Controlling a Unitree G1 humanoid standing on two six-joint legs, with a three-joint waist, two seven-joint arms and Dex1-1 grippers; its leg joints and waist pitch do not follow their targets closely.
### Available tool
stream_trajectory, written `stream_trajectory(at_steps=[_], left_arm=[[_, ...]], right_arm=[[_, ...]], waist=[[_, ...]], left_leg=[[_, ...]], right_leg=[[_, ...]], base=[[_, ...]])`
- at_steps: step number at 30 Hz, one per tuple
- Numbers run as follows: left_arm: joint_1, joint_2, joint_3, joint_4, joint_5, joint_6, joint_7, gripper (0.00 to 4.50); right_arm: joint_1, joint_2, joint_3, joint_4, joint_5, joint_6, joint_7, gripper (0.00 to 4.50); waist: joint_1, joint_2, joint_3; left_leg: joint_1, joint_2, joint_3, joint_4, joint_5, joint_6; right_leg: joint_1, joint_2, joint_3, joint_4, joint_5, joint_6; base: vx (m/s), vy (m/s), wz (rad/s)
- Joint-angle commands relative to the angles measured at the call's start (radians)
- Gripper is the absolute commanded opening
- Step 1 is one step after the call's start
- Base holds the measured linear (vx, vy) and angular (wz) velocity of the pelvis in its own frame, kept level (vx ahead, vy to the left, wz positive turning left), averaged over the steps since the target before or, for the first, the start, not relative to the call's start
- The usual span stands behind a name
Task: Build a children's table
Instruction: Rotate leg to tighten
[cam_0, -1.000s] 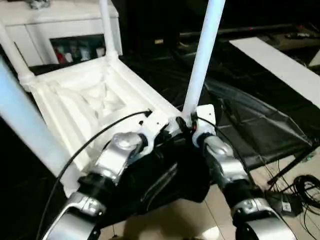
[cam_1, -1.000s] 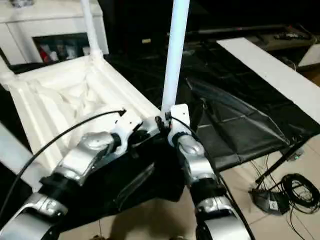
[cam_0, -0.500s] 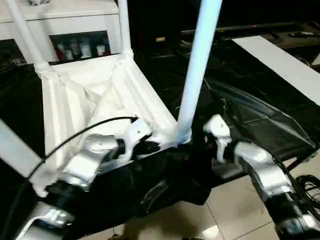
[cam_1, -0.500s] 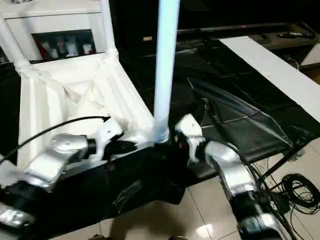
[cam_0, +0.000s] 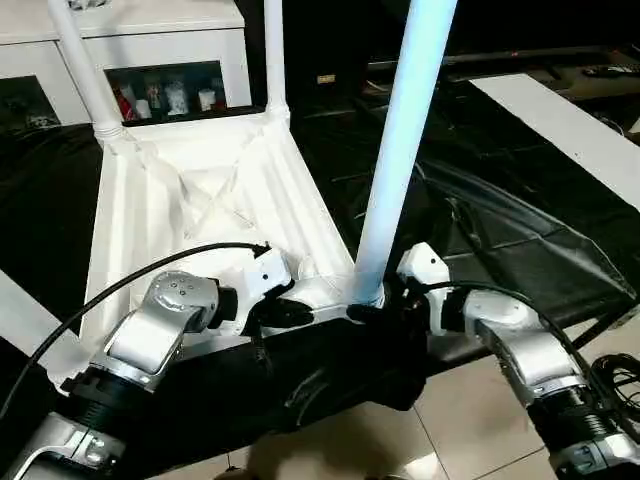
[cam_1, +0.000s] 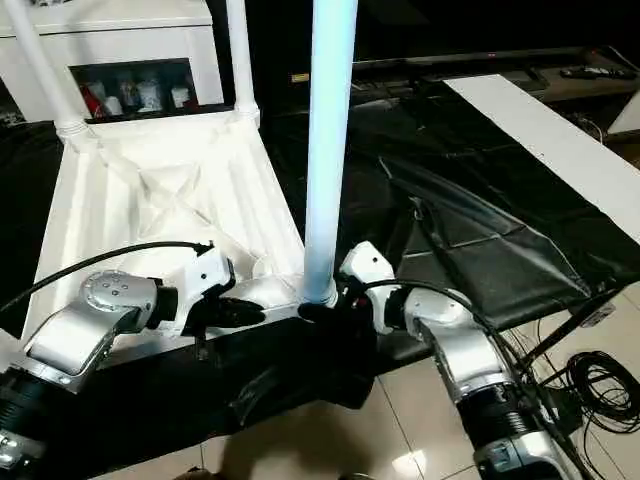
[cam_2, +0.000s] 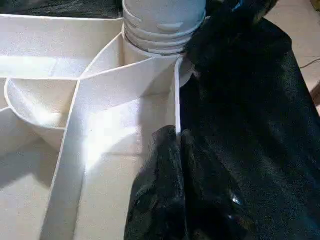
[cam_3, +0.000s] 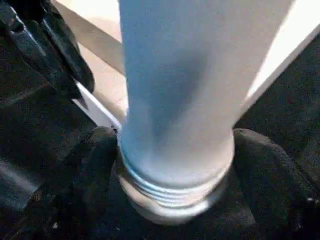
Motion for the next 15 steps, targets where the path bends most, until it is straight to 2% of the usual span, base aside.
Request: stream_trajectory(at_steps=[1,3,5,9,15], left_arm=[[0.008,-0.001,-0.032,-0.03,-0.01,0.011,-0.034,0.0],[0.009,0.003,-0.033,-0.034,-0.013,0.014,-0.036,0.0],[0.009,0.006,-0.031,-0.035,-0.013,0.016,-0.038,0.0],[0.009,0.005,-0.032,-0.036,-0.012,0.018,-0.038,0.0],[0.011,0.006,-0.034,-0.035,-0.011,0.023,-0.039,0.0]], right_arm=[[-0.016,0.001,0.001,0.001,0.011,0.002,0.005,3.47],[-0.017,0.003,0.0,0.003,0.014,-0.001,0.005,3.4],[-0.018,0.005,-0.001,0.004,0.014,-0.002,0.004,3.05],[-0.018,0.01,-0.008,0.006,0.017,0.0,0.007,2.8],[-0.015,0.024,-0.018,0.012,0.02,-0.002,-0.003,2.72]], waist=[[-0.001,0.0,-0.063],[-0.001,0.0,-0.063],[-0.002,0.0,-0.063],[-0.002,-0.001,-0.064],[-0.002,0.002,-0.065]], left_leg=[[0.019,0.02,-0.008,-0.068,-0.224,0.036],[0.019,0.02,-0.008,-0.068,-0.221,0.036],[0.018,0.019,-0.007,-0.068,-0.221,0.037],[0.018,0.019,-0.008,-0.067,-0.217,0.036],[0.018,0.019,-0.008,-0.066,-0.213,0.036]], right_leg=[[0.046,-0.034,0.031,-0.059,-0.225,-0.212],[0.046,-0.034,0.03,-0.058,-0.22,-0.213],[0.046,-0.033,0.03,-0.058,-0.216,-0.213],[0.048,-0.034,0.03,-0.057,-0.219,-0.211],[0.048,-0.034,0.03,-0.056,-0.204,-0.217]], base=[[0.0,0.0,0.0],[0.0,0.0,0.0],[0.0,0.0,0.0],[0.0,0.0,0.0],[0.0,0.0,0.0]])
